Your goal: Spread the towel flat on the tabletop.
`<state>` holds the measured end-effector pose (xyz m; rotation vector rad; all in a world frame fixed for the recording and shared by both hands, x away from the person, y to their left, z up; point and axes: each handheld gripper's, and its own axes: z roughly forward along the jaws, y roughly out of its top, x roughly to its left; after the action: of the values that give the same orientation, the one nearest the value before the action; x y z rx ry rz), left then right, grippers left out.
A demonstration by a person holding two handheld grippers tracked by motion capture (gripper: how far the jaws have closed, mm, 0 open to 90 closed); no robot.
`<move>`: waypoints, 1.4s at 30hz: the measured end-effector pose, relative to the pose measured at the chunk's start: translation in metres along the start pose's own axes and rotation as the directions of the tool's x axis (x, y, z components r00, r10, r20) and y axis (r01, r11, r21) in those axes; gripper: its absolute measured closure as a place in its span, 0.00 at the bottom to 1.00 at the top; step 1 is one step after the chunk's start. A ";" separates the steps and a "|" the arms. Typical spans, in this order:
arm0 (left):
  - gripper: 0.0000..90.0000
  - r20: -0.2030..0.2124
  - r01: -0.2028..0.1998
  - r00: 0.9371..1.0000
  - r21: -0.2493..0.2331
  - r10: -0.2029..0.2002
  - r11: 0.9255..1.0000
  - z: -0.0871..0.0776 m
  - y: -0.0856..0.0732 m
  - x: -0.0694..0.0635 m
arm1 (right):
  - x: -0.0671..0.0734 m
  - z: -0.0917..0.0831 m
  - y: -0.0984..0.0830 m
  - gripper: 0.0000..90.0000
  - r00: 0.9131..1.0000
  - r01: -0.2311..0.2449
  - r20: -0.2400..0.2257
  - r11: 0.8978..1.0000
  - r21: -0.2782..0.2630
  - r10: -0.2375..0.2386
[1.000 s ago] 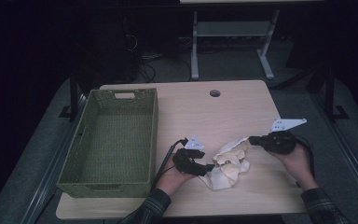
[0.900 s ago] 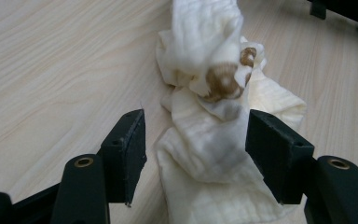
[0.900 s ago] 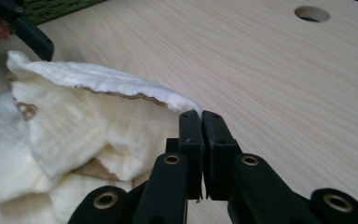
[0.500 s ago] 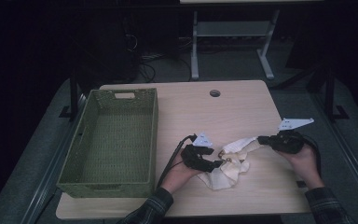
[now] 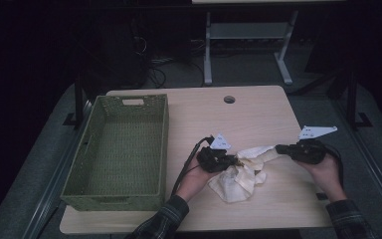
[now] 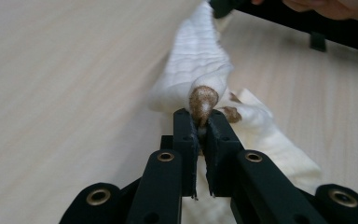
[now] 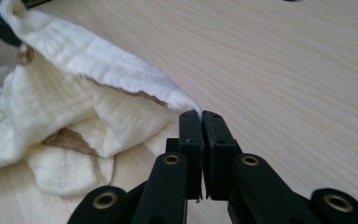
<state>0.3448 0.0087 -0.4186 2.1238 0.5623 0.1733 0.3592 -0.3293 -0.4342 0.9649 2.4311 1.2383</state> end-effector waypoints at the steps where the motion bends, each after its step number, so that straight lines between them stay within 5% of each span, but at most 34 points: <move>1: 0.93 -0.014 0.009 1.000 -0.012 -0.009 1.000 -0.003 0.002 0.003 | 0.000 -0.001 0.002 0.97 1.000 -0.002 0.003 1.000 -0.008 0.002; 6: 0.93 -0.071 0.044 0.996 -0.037 -0.046 0.998 -0.011 0.012 0.017 | -0.002 -0.003 0.011 0.97 1.000 -0.002 0.001 0.999 -0.038 0.002; 12: 0.93 -0.158 0.027 0.987 0.019 -0.023 0.999 -0.007 0.026 0.030 | -0.007 0.002 0.022 0.97 1.000 0.005 0.003 0.999 -0.042 -0.005; 20: 0.91 -0.224 0.091 0.971 0.031 -0.081 0.995 0.016 0.030 0.062 | -0.030 0.030 0.020 0.97 0.999 -0.052 -0.002 0.999 0.003 0.052; 25: 0.87 -0.240 0.175 0.957 0.018 -0.166 0.984 0.028 0.021 0.079 | -0.040 0.045 0.018 0.96 0.997 -0.076 0.019 0.997 0.028 0.076; 31: 0.70 -0.191 0.174 0.968 0.036 -0.164 0.984 0.018 0.021 0.068 | -0.035 0.036 0.019 0.78 0.996 -0.087 0.022 0.996 0.009 0.087; 37: 0.63 -0.113 0.134 0.985 0.033 -0.129 0.990 0.000 0.017 0.037 | -0.014 0.020 0.018 0.76 0.998 -0.053 -0.027 0.999 -0.001 0.053; 42: 0.61 -0.066 0.108 0.992 0.032 -0.105 0.994 -0.011 0.008 0.016 | 0.007 0.016 0.014 0.75 0.998 -0.022 -0.066 1.000 0.005 0.023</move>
<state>0.3576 0.0203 -0.4071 2.1220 0.7197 0.1733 0.3676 -0.3092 -0.4324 0.9701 2.4799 1.2928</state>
